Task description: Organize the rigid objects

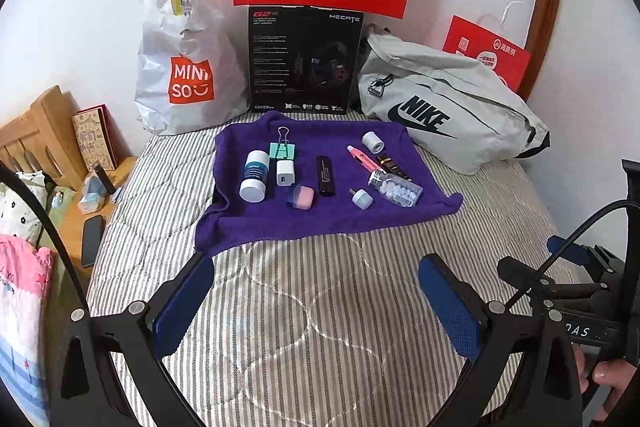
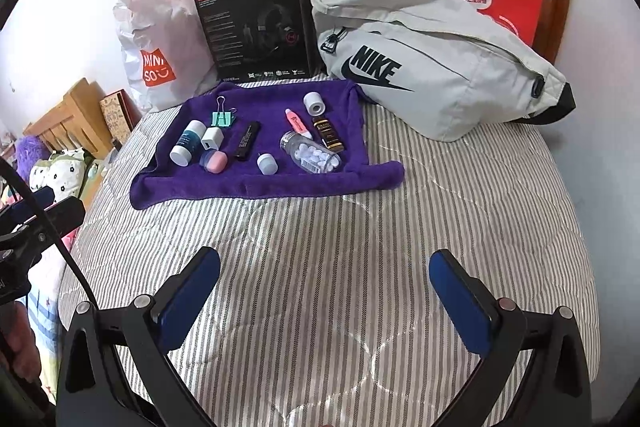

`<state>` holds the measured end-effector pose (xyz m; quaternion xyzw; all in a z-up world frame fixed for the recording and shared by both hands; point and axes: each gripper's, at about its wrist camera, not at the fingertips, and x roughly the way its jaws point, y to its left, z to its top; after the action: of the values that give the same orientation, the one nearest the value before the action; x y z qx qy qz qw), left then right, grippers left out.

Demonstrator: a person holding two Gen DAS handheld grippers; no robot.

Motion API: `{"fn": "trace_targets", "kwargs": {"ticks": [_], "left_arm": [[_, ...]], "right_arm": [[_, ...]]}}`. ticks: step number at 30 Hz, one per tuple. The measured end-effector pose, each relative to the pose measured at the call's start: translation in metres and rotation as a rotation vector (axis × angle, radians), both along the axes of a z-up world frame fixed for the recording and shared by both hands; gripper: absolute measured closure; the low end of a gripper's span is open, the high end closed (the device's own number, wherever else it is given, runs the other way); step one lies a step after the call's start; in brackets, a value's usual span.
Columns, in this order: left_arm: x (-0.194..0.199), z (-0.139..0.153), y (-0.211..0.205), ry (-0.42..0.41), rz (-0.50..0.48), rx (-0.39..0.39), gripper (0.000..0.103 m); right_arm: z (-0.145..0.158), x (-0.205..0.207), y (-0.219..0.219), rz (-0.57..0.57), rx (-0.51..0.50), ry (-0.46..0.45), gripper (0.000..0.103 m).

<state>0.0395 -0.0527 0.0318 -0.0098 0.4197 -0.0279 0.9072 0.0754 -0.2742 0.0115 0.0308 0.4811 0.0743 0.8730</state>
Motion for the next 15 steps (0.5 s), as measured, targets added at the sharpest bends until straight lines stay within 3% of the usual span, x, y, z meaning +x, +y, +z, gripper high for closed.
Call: {"fn": "trace_targets", "kwargs": {"ticks": [15], "left_arm": [[-0.002,-0.0004,0.0051,0.014,0.011,-0.01,0.0]], "right_arm": [[0.0085,-0.0054,0.0063,0.025,-0.017,-0.021,0.0]]}}
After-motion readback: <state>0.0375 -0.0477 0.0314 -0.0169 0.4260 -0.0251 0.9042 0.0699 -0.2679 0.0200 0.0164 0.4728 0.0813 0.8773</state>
